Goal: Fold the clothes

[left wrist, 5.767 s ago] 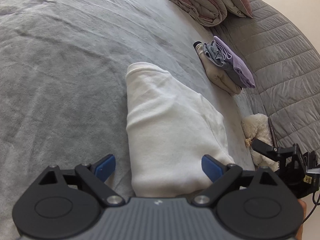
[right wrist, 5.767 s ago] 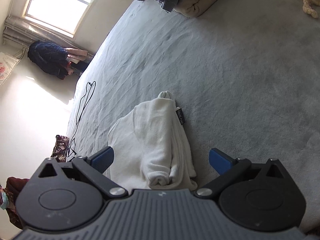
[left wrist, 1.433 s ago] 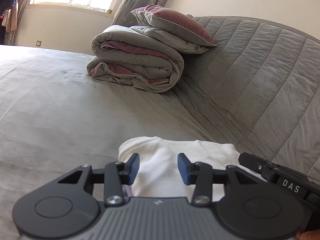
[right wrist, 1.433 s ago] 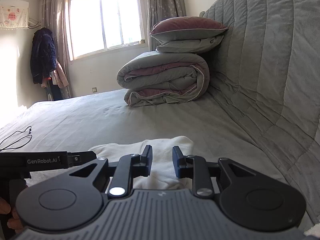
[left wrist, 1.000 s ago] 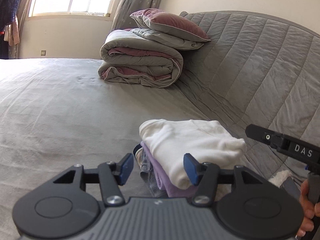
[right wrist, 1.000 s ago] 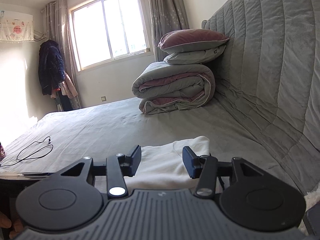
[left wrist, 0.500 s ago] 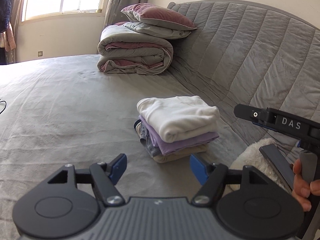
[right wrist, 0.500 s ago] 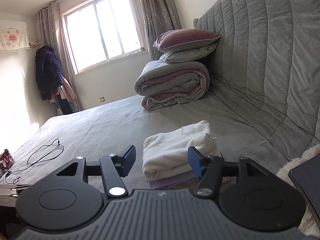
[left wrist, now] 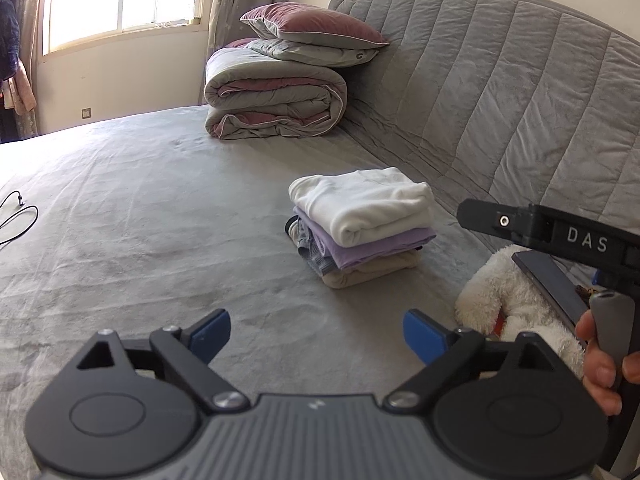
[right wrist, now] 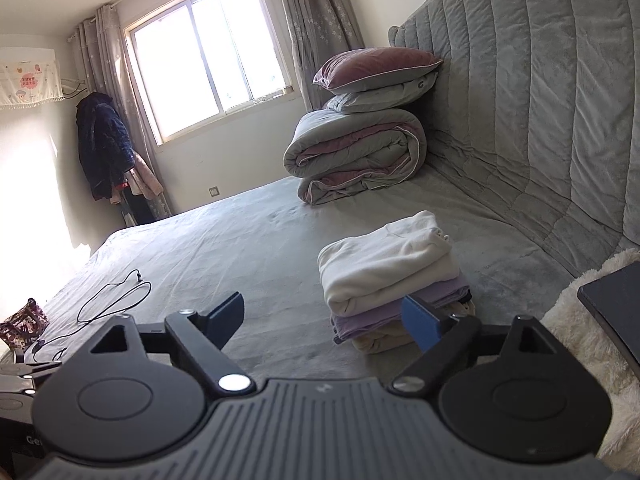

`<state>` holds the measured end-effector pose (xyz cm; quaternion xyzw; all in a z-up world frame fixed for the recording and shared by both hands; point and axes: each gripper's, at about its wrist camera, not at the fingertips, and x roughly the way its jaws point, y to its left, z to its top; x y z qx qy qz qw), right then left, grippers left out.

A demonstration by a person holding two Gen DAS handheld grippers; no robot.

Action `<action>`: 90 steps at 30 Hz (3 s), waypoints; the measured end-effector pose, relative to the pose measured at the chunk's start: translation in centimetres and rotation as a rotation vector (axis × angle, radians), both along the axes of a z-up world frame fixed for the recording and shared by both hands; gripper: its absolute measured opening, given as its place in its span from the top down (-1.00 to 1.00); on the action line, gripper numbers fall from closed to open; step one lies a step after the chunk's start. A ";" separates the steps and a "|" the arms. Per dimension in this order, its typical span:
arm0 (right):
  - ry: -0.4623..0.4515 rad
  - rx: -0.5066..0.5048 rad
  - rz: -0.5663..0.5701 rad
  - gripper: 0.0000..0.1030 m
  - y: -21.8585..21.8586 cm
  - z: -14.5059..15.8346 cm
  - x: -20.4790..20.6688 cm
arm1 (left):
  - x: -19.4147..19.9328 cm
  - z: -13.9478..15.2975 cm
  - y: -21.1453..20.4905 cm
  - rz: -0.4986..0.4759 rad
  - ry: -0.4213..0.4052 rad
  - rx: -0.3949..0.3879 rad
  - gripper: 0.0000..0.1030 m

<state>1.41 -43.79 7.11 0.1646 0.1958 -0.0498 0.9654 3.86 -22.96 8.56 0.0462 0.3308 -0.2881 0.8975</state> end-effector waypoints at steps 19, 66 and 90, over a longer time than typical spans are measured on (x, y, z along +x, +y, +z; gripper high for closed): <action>0.162 0.128 0.030 -1.00 6.9 -1.0 -1.3 | -3.4 0.1 7.4 0.058 -0.022 0.125 -0.99; 0.341 0.075 0.312 -1.00 21.7 -9.0 3.7 | 1.6 -10.1 27.4 0.568 0.168 0.089 -0.99; 0.363 0.041 0.266 -1.00 20.8 -9.9 6.1 | 5.0 -10.3 22.1 0.459 0.137 0.102 -0.99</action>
